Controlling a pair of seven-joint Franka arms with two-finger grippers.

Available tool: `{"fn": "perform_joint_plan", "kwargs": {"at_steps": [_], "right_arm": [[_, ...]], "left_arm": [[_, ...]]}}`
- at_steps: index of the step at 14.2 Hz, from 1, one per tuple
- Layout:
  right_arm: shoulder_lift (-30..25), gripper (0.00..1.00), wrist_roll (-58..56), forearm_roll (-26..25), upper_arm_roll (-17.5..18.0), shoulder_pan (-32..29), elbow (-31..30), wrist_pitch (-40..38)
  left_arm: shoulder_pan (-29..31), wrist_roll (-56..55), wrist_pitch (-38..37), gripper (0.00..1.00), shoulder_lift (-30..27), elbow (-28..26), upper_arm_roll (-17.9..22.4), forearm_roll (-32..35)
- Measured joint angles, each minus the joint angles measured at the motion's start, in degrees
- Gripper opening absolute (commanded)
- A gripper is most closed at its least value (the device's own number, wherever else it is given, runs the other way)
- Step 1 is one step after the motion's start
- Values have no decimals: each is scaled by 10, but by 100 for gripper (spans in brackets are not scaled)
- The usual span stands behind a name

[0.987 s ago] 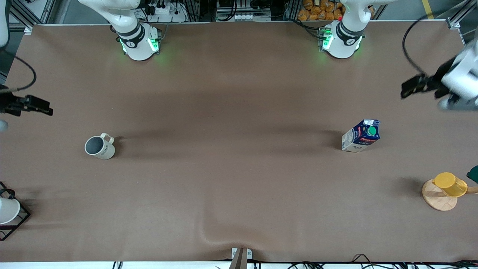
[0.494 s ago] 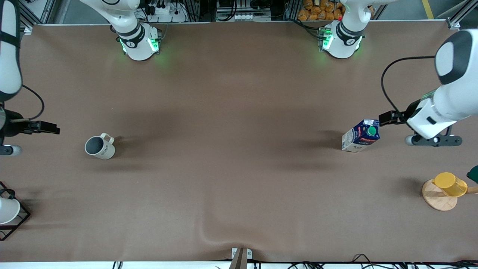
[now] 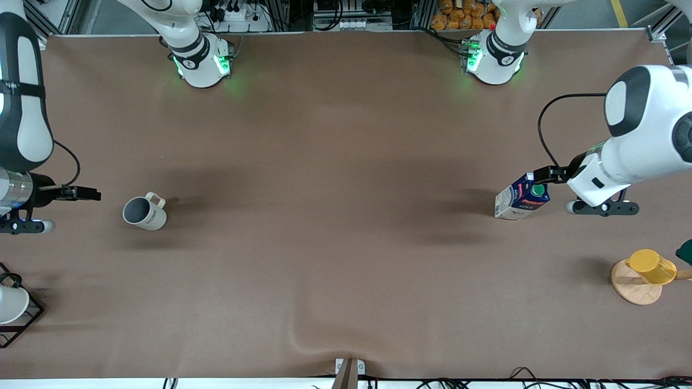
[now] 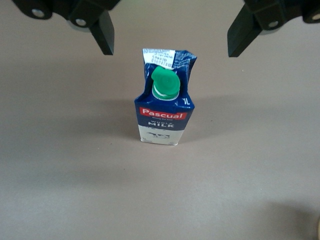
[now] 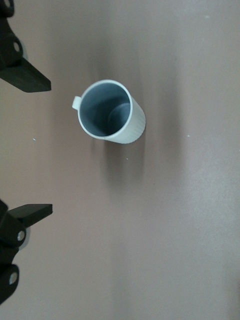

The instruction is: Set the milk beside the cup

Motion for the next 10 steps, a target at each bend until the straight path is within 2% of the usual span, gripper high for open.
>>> {"fn": "perform_joint_plan", "kwargs": {"at_steps": [5,8,10], "right_arm": [[13,80,-6,2,3,-4,-49,93],[30,73,-7,42,4,-4,-58,108],[42,59,-8,54,7,-4,-58,124]], "left_arm": [[0,0,27,100,32,-8,-1,1],[0,0,32,100,46,-8,0,2],[1,0,33,100,53,-9,0,2]]}}
